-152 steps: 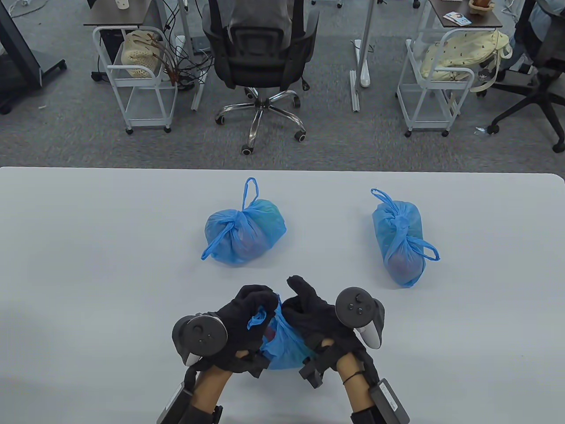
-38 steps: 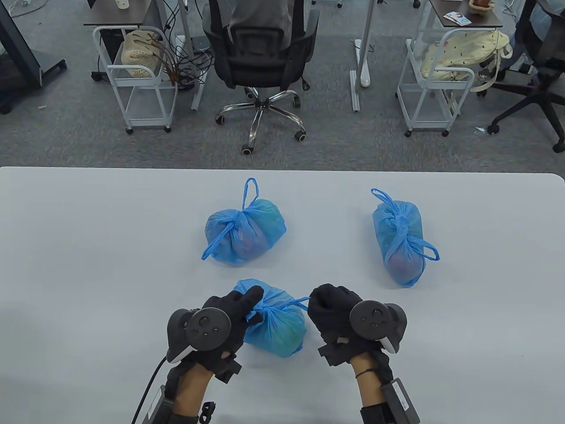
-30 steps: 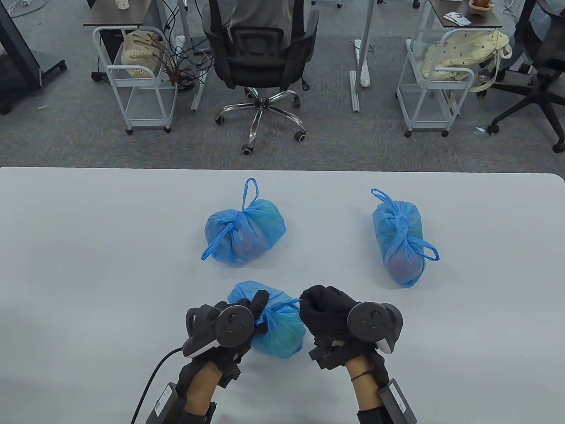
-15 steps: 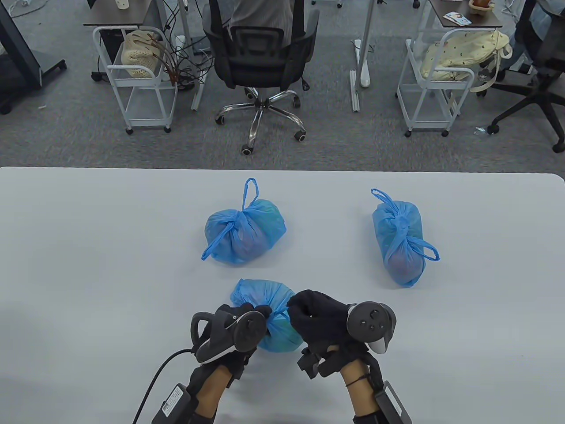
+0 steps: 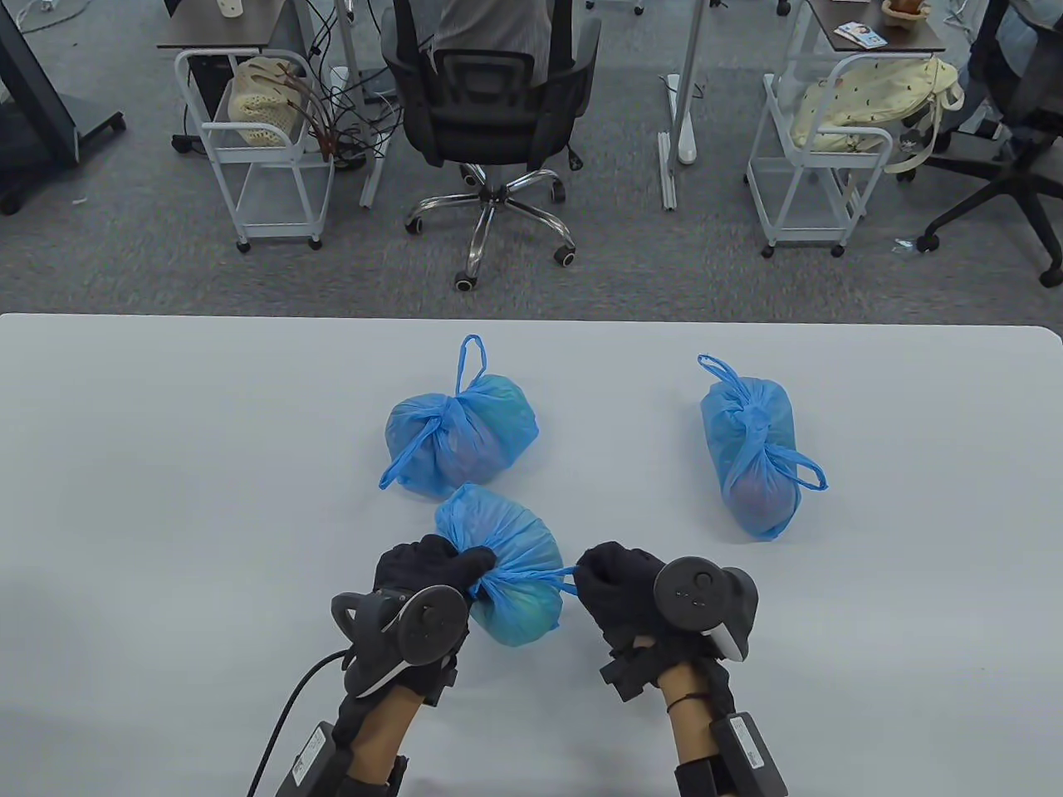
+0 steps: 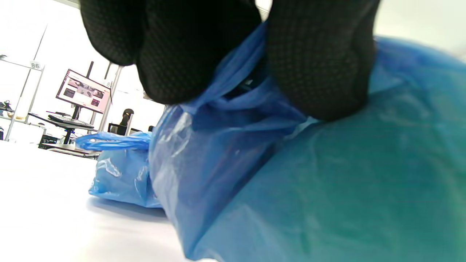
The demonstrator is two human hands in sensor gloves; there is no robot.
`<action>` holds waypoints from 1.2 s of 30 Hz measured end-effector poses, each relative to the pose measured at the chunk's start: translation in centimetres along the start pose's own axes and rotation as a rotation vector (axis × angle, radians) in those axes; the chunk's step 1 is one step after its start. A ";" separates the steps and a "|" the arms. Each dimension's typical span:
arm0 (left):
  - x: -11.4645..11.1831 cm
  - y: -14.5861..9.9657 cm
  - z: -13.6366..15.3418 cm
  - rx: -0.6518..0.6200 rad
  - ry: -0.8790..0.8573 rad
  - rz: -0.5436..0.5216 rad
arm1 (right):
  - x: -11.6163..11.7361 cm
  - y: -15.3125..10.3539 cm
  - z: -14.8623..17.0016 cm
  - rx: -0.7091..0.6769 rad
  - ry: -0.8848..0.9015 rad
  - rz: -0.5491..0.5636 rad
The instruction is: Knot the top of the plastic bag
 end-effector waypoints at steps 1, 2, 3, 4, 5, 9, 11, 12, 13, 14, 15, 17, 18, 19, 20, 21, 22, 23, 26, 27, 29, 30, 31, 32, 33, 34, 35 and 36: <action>0.4 0.1 0.4 0.006 -0.011 -0.002 | -0.2 0.1 -0.6 -0.028 -0.023 0.012; 0.7 0.2 0.7 0.015 -0.034 -0.006 | -0.3 0.1 -0.9 -0.041 -0.031 0.021; 1.3 0.4 1.2 0.028 -0.076 -0.019 | -0.5 0.1 -1.2 -0.056 -0.029 0.044; 2.1 0.6 1.6 0.034 -0.103 -0.022 | -0.7 0.2 -1.3 -0.066 -0.018 0.069; 2.7 0.8 2.0 0.043 -0.114 -0.027 | -0.8 0.2 -1.3 -0.063 -0.012 0.080; 7.5 1.1 4.4 0.097 -0.095 -0.120 | -1.3 -0.1 0.0 -0.050 -0.108 0.135; 10.2 1.2 5.8 0.138 -0.088 -0.170 | -1.8 -0.3 0.7 -0.045 -0.163 0.182; 11.2 1.2 6.4 0.154 -0.076 -0.187 | -2.0 -0.3 0.9 -0.040 -0.175 0.193; 12.6 1.2 7.3 0.182 -0.049 -0.204 | -2.2 -0.4 1.1 -0.034 -0.183 0.204; 13.5 1.2 7.9 0.204 -0.030 -0.218 | -2.2 -0.4 1.1 -0.030 -0.186 0.213; 14.5 1.3 8.7 0.227 -0.007 -0.231 | -2.3 -0.4 1.1 -0.032 -0.188 0.218; 16.0 1.4 10.2 0.283 0.043 -0.248 | -2.1 -0.5 0.7 -0.047 -0.211 0.218; 16.7 1.4 11.1 0.312 0.066 -0.257 | -2.0 -0.5 0.4 -0.060 -0.229 0.216; 17.1 1.5 11.9 0.340 0.080 -0.261 | -1.8 -0.5 0.1 -0.073 -0.250 0.208; 17.4 1.5 12.7 0.367 0.088 -0.262 | -1.6 -0.5 -0.1 -0.082 -0.266 0.202; 17.6 1.5 13.7 0.396 0.093 -0.264 | -1.5 -0.5 -0.3 -0.097 -0.290 0.197; 17.6 1.5 14.7 0.425 0.097 -0.265 | -1.3 -0.5 -0.6 -0.109 -0.308 0.186; 17.5 1.4 15.4 0.442 0.095 -0.268 | -1.2 -0.5 -0.7 -0.116 -0.317 0.181; 16.1 1.5 18.2 0.516 0.078 -0.245 | -1.1 -0.5 -0.9 -0.123 -0.328 0.179; 15.2 1.5 19.4 0.552 0.079 -0.230 | -1.0 -0.5 -0.8 -0.119 -0.321 0.177; 13.6 1.7 21.3 0.603 0.079 -0.201 | -0.9 -0.5 -0.5 -0.110 -0.326 0.169; 12.9 1.7 21.9 0.620 0.073 -0.189 | -0.9 -0.5 -0.4 -0.108 -0.333 0.166; 11.9 1.8 22.7 0.640 0.054 -0.177 | -0.9 -0.5 -0.2 -0.104 -0.341 0.162; 10.9 1.9 23.5 0.656 0.038 -0.161 | -0.9 -0.4 0.0 -0.098 -0.345 0.159; 10.2 2.0 24.0 0.666 0.033 -0.149 | -0.9 -0.4 0.1 -0.094 -0.346 0.159; 9.5 2.2 24.5 0.676 0.034 -0.139 | -1.0 -0.4 0.3 -0.089 -0.347 0.158; 9.1 2.4 24.9 0.684 0.035 -0.134 | -1.0 -0.3 0.4 -0.087 -0.349 0.158; 8.5 2.7 25.4 0.697 0.036 -0.126 | -1.0 -0.3 0.5 -0.084 -0.350 0.158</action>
Point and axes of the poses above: the tracker on the back of each hand, its own z axis roughly to the little-finger side, its own y axis roughly from the wrist to the fingertips, x = y × z, the point moved 5 cm from there along y, roughly from the wrist to the fingertips, and after that the axes turned 8 degrees about z, right-handed, at the moved point
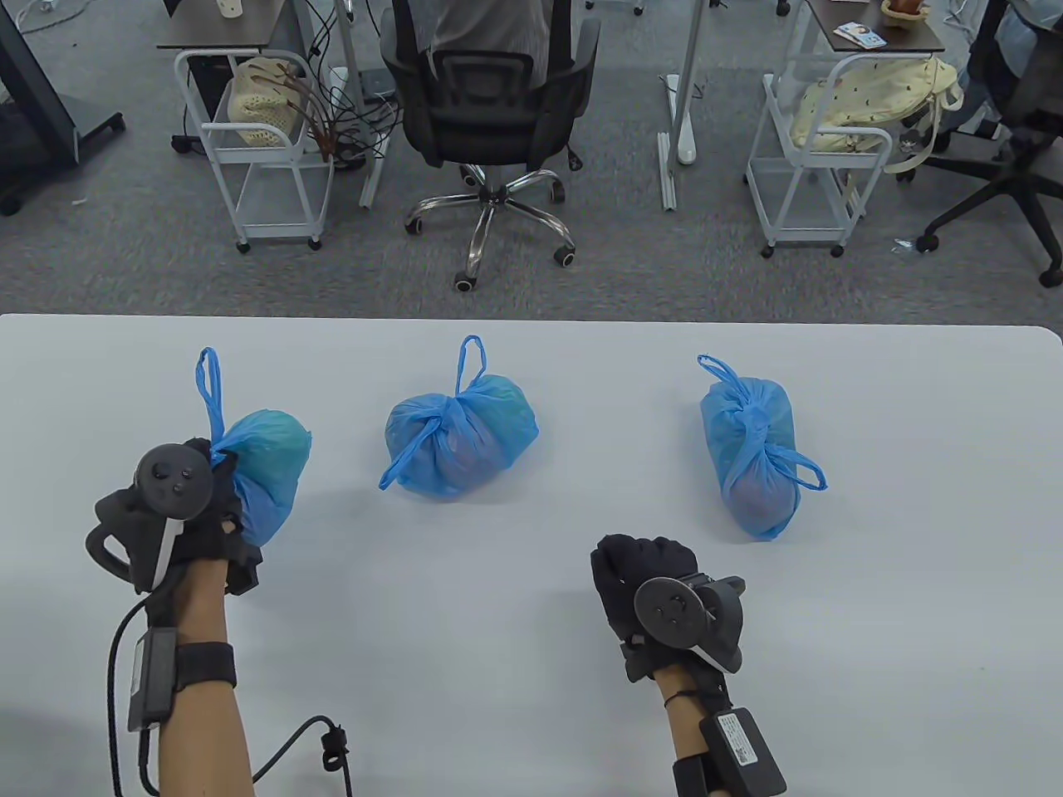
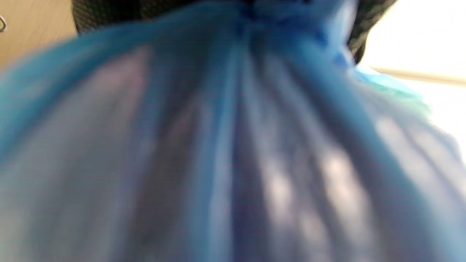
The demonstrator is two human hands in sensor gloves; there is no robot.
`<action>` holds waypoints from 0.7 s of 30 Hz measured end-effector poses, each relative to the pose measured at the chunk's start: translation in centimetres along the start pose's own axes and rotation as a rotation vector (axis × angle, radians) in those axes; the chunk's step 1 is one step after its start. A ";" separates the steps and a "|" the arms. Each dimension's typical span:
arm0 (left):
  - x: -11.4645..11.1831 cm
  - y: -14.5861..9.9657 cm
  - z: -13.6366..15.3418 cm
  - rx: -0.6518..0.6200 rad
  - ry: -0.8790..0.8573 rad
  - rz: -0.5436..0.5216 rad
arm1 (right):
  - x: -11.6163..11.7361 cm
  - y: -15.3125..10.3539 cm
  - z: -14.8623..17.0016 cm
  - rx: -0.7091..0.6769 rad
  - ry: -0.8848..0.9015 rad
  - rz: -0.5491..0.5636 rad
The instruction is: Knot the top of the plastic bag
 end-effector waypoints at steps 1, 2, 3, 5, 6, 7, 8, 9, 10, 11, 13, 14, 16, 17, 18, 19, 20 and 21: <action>-0.4 0.4 0.1 0.009 0.004 0.002 | 0.0 0.0 0.1 0.000 -0.001 -0.001; -0.9 0.8 0.3 0.021 0.002 0.005 | 0.1 0.1 0.1 -0.001 -0.003 -0.003; -1.6 1.3 0.5 0.041 -0.005 0.013 | 0.2 0.2 0.1 -0.003 -0.005 -0.005; -2.5 2.0 1.0 0.072 -0.032 0.029 | 0.4 0.2 0.2 -0.007 -0.019 -0.012; -3.1 2.4 1.1 0.085 -0.044 0.036 | 0.5 0.2 0.4 -0.008 -0.028 -0.018; -3.4 2.7 1.1 0.089 -0.046 0.039 | 0.6 0.3 0.5 -0.007 -0.035 -0.023; -3.8 3.1 1.1 0.092 -0.039 0.039 | 0.7 0.3 0.7 -0.007 -0.045 -0.029; -4.0 3.3 1.1 0.094 -0.039 0.037 | 0.8 0.3 0.8 -0.007 -0.052 -0.030; -4.4 3.6 1.1 0.105 -0.052 0.039 | 0.8 0.4 1.0 -0.004 -0.057 -0.033; -4.7 3.8 1.1 0.113 -0.060 0.043 | 0.8 0.4 1.1 0.002 -0.063 -0.032; -5.1 4.0 1.3 0.144 -0.060 0.050 | 0.8 0.5 1.3 0.010 -0.067 -0.026; -5.3 4.0 1.4 0.154 -0.076 0.062 | 0.8 0.5 1.3 0.014 -0.068 -0.028; -5.5 3.9 1.5 0.158 -0.148 0.087 | 1.0 0.5 1.2 0.009 -0.077 -0.034; -5.4 3.8 1.5 0.158 -0.164 0.089 | 1.0 0.5 1.1 0.004 -0.081 -0.037; -5.2 3.6 1.4 0.153 -0.175 0.087 | 1.1 0.5 0.9 -0.005 -0.089 -0.041; -5.0 3.3 1.3 0.135 -0.178 0.082 | 1.2 0.5 0.7 -0.015 -0.097 -0.046; -4.8 3.2 1.2 0.121 -0.180 0.082 | 1.3 0.5 0.6 -0.019 -0.100 -0.048; -4.6 2.8 1.0 0.093 -0.190 0.086 | 1.3 0.5 0.6 -0.021 -0.107 -0.047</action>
Point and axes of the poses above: the tracker on the back of each hand, its own z axis roughly to the little-finger side, its own y axis roughly from the wrist to the fingertips, x = y × z, the point moved 5 cm from there along y, roughly from the wrist to the fingertips, and after that the axes turned 8 degrees about z, right-handed, at the moved point
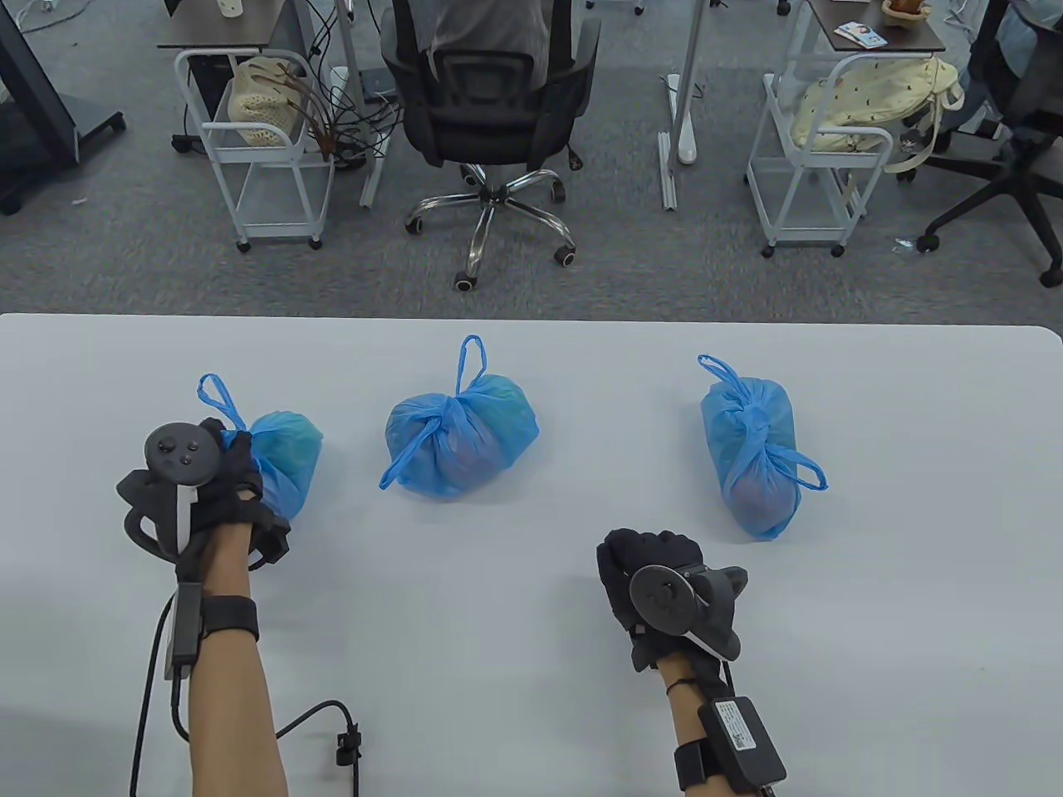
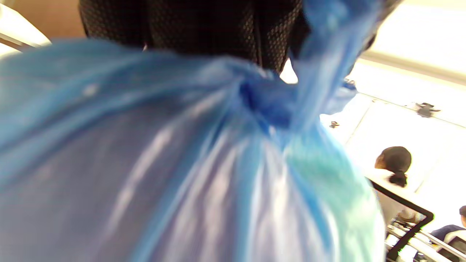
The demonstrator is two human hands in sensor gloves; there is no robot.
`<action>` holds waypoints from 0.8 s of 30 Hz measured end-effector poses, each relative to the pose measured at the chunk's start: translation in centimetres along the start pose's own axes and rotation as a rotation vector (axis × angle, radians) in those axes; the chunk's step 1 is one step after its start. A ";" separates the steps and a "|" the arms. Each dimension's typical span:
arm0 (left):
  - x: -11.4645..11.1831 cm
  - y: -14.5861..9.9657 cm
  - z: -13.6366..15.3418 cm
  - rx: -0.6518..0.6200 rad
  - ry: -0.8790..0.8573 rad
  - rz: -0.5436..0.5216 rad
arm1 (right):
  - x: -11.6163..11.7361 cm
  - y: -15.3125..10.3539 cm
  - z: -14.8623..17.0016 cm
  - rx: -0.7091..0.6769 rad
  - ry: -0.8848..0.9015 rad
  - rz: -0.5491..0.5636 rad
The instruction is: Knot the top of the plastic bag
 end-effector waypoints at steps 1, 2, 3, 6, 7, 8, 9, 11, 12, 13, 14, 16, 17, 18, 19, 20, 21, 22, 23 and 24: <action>0.4 -0.4 -0.1 -0.010 -0.007 0.002 | 0.0 0.0 0.0 0.001 -0.002 0.000; 0.7 -0.7 -0.3 -0.018 -0.019 0.005 | 0.0 0.0 0.0 0.003 -0.003 0.001; 1.3 -1.2 -0.5 -0.033 -0.044 0.005 | -0.1 0.0 0.1 0.007 -0.004 0.004; 3.8 -3.1 -2.2 -0.084 -0.087 -0.019 | -0.3 -0.3 0.4 0.033 0.003 0.009; 4.4 -3.5 -2.7 -0.100 -0.081 -0.025 | -0.4 -0.3 0.4 0.039 0.005 0.011; 5.6 -4.6 -3.9 -0.136 -0.062 -0.040 | -0.5 -0.4 0.5 0.052 0.009 0.014; 6.2 -5.2 -4.6 -0.157 -0.054 -0.049 | -0.6 -0.4 0.6 0.058 0.012 0.017; 7.3 -7.1 -6.5 -0.222 -0.059 -0.051 | -0.9 -0.4 0.7 0.077 0.028 0.028; 7.5 -8.5 -7.7 -0.268 -0.092 -0.038 | -1.2 -0.5 0.7 0.089 0.041 0.037; 7.3 -9.8 -8.7 -0.310 -0.111 -0.012 | -1.4 -0.5 0.7 0.097 0.048 0.043; 7.0 -10.8 -9.4 -0.343 -0.117 0.003 | -1.5 -0.5 0.7 0.102 0.053 0.046; 5.9 -12.9 -11.0 -0.409 -0.094 0.027 | -1.8 -0.6 0.4 0.103 0.052 0.049; 4.9 -14.1 -11.8 -0.443 -0.062 0.055 | -2.0 -0.6 0.2 0.101 0.049 0.052; 3.7 -15.1 -12.4 -0.467 -0.040 0.078 | -2.1 -0.6 0.0 0.099 0.047 0.054; 2.8 -15.9 -12.7 -0.481 -0.030 0.102 | -2.2 -0.6 -0.1 0.098 0.047 0.054; 1.5 -16.7 -13.0 -0.495 -0.029 0.131 | -2.3 -0.6 -0.3 0.097 0.047 0.052; 0.1 -17.6 -13.3 -0.511 -0.030 0.156 | -2.3 -0.6 -0.5 0.094 0.046 0.054; -1.7 -18.6 -13.4 -0.534 -0.011 0.187 | -2.4 -0.5 -0.7 0.088 0.046 0.053; -2.7 -19.0 -13.4 -0.541 0.006 0.193 | -2.5 -0.5 -0.9 0.086 0.046 0.052; -4.4 -19.6 -13.3 -0.559 0.043 0.211 | -2.7 -0.5 -1.2 0.084 0.050 0.055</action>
Point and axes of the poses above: the tracker on the back of each hand, its own z axis roughly to the little-finger side, its own y axis roughly from the wrist to the fingertips, x = y × z, the point moved 5 cm from there along y, roughly from the wrist to the fingertips, and after that the axes turned 8 degrees about z, right-handed, at the moved point
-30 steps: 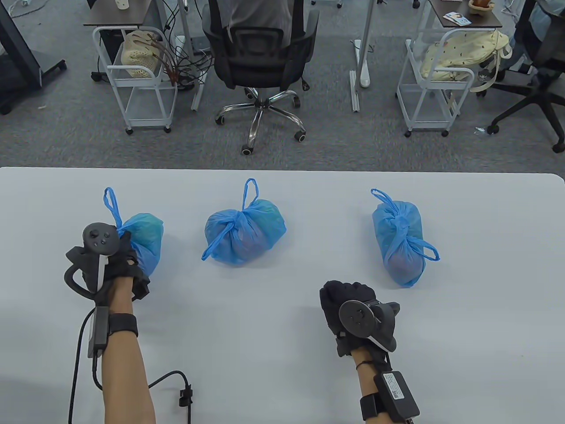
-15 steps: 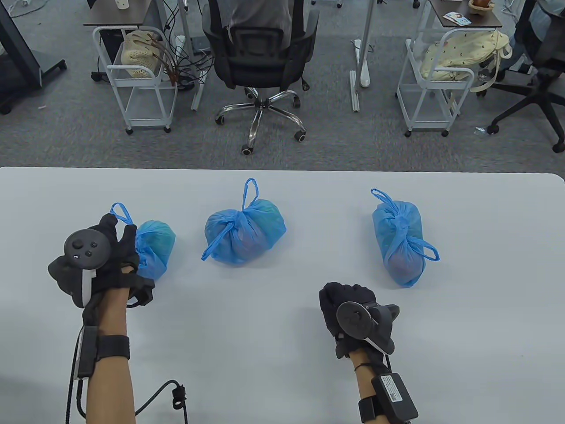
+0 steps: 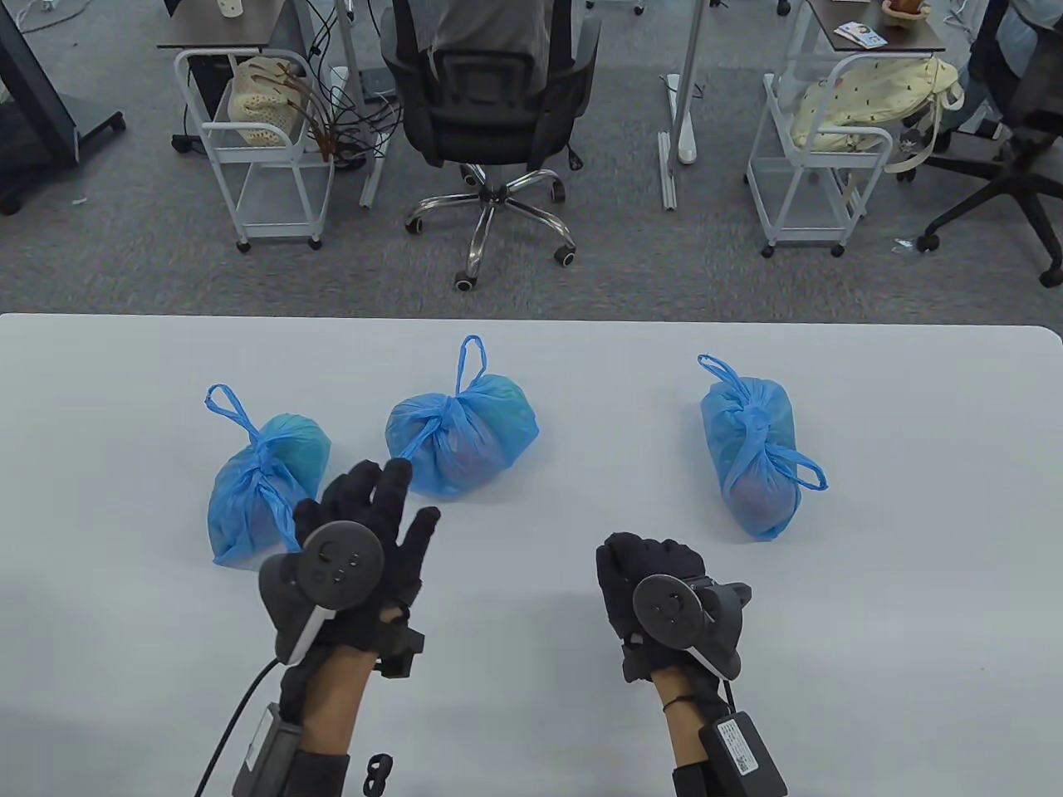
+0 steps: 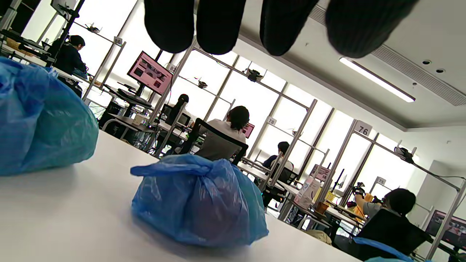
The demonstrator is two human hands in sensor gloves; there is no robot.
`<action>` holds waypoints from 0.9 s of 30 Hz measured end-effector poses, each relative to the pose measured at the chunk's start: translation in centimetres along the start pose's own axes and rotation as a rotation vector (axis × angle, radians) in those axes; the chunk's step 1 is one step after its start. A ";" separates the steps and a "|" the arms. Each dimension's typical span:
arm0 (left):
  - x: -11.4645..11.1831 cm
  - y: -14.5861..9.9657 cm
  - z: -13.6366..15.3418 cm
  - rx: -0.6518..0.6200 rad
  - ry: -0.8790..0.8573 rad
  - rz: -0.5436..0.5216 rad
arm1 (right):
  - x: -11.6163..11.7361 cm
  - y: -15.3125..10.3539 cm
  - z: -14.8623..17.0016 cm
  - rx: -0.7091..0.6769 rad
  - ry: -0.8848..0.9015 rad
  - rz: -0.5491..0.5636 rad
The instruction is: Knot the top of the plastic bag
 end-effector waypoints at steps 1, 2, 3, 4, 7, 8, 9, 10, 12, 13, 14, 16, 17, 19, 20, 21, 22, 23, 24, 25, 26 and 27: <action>-0.9 -0.1 0.1 0.002 0.019 0.009 | -0.1 0.0 -0.2 -0.001 0.003 0.002; -2.3 -0.1 0.3 0.003 0.043 0.037 | -0.1 0.0 -0.5 -0.006 0.010 0.006; -3.7 -0.1 0.6 0.012 0.052 0.062 | -0.1 0.1 -0.8 -0.013 0.009 0.004; -4.4 -0.1 0.8 0.015 0.053 0.077 | -0.1 0.1 -0.9 -0.017 0.007 0.002; -6.6 0.1 1.4 0.027 0.106 0.153 | 0.3 0.1 -1.3 -0.034 -0.008 -0.011; -6.8 0.1 1.4 0.022 0.129 0.159 | 0.4 0.1 -1.4 -0.035 -0.014 -0.016; -6.9 0.0 1.4 0.014 0.153 0.154 | 0.5 0.1 -1.4 -0.031 -0.022 -0.021; -7.1 0.0 1.3 0.011 0.155 0.151 | 0.5 0.1 -1.4 -0.026 -0.025 -0.027; -7.5 0.0 1.4 0.010 0.153 0.173 | 0.4 0.1 -1.3 -0.020 -0.023 -0.025; -7.8 -0.1 1.5 0.016 0.148 0.189 | 0.3 0.1 -1.4 -0.014 -0.022 -0.024; -7.9 -0.1 1.6 0.017 0.152 0.199 | 0.0 0.3 -1.5 -0.006 -0.024 -0.032; -7.9 -0.1 1.7 0.019 0.153 0.200 | -0.4 0.5 -1.6 0.006 -0.031 -0.037; -7.7 -0.1 1.9 0.018 0.152 0.191 | -0.8 0.8 -1.7 0.005 -0.034 -0.028; -7.5 -0.1 2.2 0.023 0.135 0.186 | -1.1 1.1 -1.8 -0.004 -0.060 -0.029; -7.5 -0.1 2.4 0.029 0.123 0.190 | -1.3 1.1 -1.9 -0.015 -0.091 -0.036; -7.5 -0.1 2.6 0.035 0.119 0.192 | -1.5 1.0 -2.0 -0.033 -0.123 -0.041; -7.4 0.0 2.8 0.039 0.117 0.190 | -1.8 0.9 -2.1 -0.051 -0.158 -0.036; -7.3 0.0 2.9 0.041 0.114 0.188 | -1.9 0.7 -2.0 -0.058 -0.168 -0.028; -7.3 0.0 3.0 0.046 0.110 0.187 | -1.9 0.3 -1.9 -0.065 -0.172 -0.011; -7.3 0.0 3.1 0.049 0.105 0.189 | -1.7 -0.2 -1.7 -0.066 -0.164 0.002; -7.3 -0.1 3.2 0.053 0.101 0.191 | -1.4 -0.6 -1.5 -0.064 -0.154 -0.004; -7.3 -0.1 3.4 0.058 0.099 0.192 | -0.6 -0.9 -1.1 -0.044 -0.147 -0.043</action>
Point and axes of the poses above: the tracker on the back of each hand, its own z axis roughly to the little-finger side, its own y axis roughly from the wrist to the fingertips, x = y × z, the point moved 5 cm from there along y, roughly from the wrist to the fingertips, and after that the axes turned 8 degrees about z, right-handed, at the moved point
